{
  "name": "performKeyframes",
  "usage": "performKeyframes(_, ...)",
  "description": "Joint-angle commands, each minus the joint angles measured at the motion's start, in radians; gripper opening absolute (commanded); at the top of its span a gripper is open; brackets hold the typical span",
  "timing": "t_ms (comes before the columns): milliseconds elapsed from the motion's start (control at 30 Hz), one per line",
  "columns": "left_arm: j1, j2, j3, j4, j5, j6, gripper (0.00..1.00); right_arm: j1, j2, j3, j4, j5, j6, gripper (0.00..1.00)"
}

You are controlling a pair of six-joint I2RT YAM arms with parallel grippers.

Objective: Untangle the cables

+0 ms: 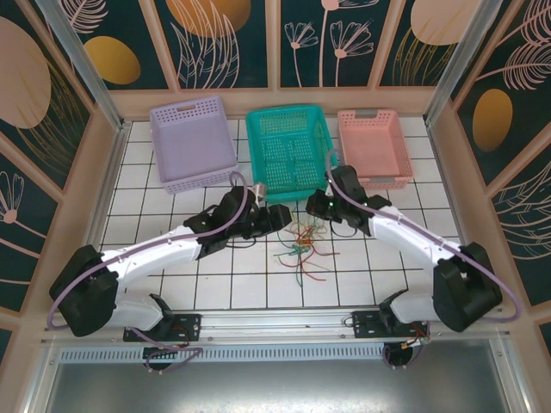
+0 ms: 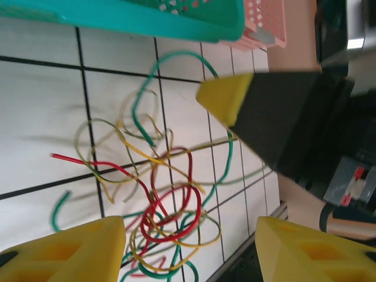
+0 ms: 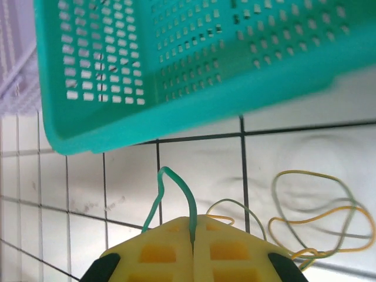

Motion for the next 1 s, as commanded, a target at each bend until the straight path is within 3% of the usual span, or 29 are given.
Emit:
performKeyframes(0, -0.006, -0.052, 0.033, -0.078, -0.084, -0.048, 0.61, 0.002, -0.098, -0.088, 0.099, 0.084, 0.253, 0.0)
performKeyframes(200, -0.006, -0.046, 0.053, -0.084, -0.066, -0.181, 0.61, 0.002, -0.211, -0.236, 0.259, 0.169, 0.544, 0.0)
performKeyframes(300, -0.007, -0.021, 0.137, -0.212, -0.086, -0.23, 0.64, 0.001, -0.236, -0.279, 0.309, 0.194, 0.689, 0.0)
performKeyframes(433, -0.003, -0.002, 0.251, -0.416, -0.148, -0.318, 0.7, 0.001, -0.241, -0.328, 0.304, 0.194, 0.856, 0.0)
performKeyframes(667, -0.003, -0.082, 0.165, -0.414, -0.132, -0.557, 0.71, 0.116, -0.172, -0.339, 0.193, 0.204, 1.049, 0.0)
performKeyframes(800, -0.003, -0.136, 0.129, -0.453, -0.204, -0.593, 0.71, 0.136, -0.099, -0.305, 0.078, 0.104, 1.07, 0.21)
performKeyframes(900, -0.004, -0.135, 0.134, -0.491, -0.239, -0.567, 0.71, 0.125, -0.118, -0.288, -0.025, 0.098, 1.043, 0.46)
performKeyframes(967, -0.003, -0.122, 0.14, -0.53, -0.276, -0.522, 0.71, 0.091, -0.156, -0.283, -0.069, 0.099, 0.987, 0.56)
